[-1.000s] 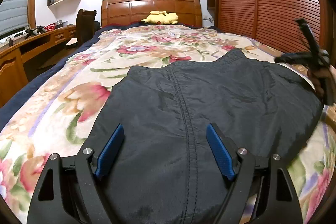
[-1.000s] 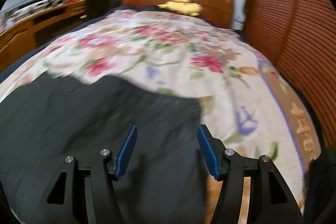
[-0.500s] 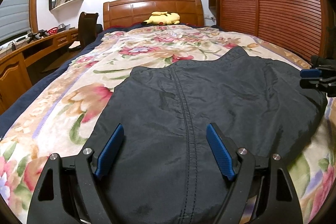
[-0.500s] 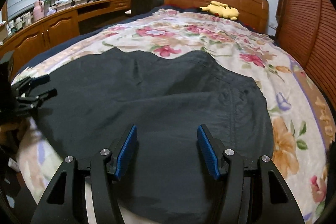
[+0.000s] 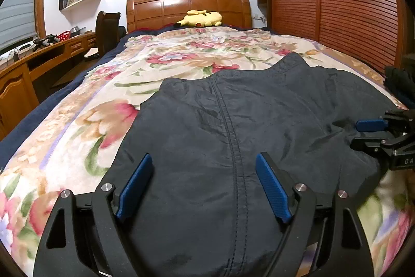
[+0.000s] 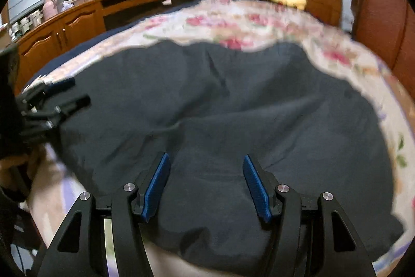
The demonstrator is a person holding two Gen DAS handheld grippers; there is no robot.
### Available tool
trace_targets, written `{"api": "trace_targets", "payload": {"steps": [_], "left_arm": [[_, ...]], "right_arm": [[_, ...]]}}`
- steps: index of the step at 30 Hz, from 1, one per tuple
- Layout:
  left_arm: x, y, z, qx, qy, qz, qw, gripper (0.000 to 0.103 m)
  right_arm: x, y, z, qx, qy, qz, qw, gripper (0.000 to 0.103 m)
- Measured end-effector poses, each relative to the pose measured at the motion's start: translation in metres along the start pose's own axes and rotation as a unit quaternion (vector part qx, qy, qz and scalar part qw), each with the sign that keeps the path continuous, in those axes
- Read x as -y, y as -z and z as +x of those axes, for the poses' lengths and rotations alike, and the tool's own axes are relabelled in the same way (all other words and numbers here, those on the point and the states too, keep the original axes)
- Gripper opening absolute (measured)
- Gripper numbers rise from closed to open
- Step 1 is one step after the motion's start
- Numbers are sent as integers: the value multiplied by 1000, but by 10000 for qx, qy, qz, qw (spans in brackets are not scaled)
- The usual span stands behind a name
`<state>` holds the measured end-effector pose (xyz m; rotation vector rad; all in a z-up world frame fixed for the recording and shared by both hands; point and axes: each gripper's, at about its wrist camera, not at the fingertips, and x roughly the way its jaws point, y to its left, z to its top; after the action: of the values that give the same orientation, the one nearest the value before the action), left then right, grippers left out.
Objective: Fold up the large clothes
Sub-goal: 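Smooth the folded jacket flat with the right tool, then grasp the folded black jacket's edge with the left tool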
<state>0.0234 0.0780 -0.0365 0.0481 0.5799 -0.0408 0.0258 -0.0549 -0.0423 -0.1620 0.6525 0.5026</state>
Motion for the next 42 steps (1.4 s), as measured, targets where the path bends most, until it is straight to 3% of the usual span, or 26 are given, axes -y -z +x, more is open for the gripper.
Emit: {"api": "trace_targets", "payload": {"steps": [3, 13, 22, 30, 42], "left_arm": [[0, 0, -4, -29, -12, -14, 10000, 83], [-12, 14, -35, -94, 15, -83, 9999, 83], [-46, 15, -49, -270, -456, -301, 9981, 83], [-67, 27, -50, -567, -585, -610, 9948, 83], [-67, 33, -39, -812, -503, -642, 9934, 83]], "right_arm": [[16, 6, -2, 66, -205, 357, 9991, 61], [19, 22, -36, 288, 128, 358, 9989, 61], [7, 20, -39, 309, 102, 513, 9982, 61], [0, 22, -52, 410, 27, 537, 9977, 61], [-8, 17, -45, 384, -73, 392, 9985, 61]]}}
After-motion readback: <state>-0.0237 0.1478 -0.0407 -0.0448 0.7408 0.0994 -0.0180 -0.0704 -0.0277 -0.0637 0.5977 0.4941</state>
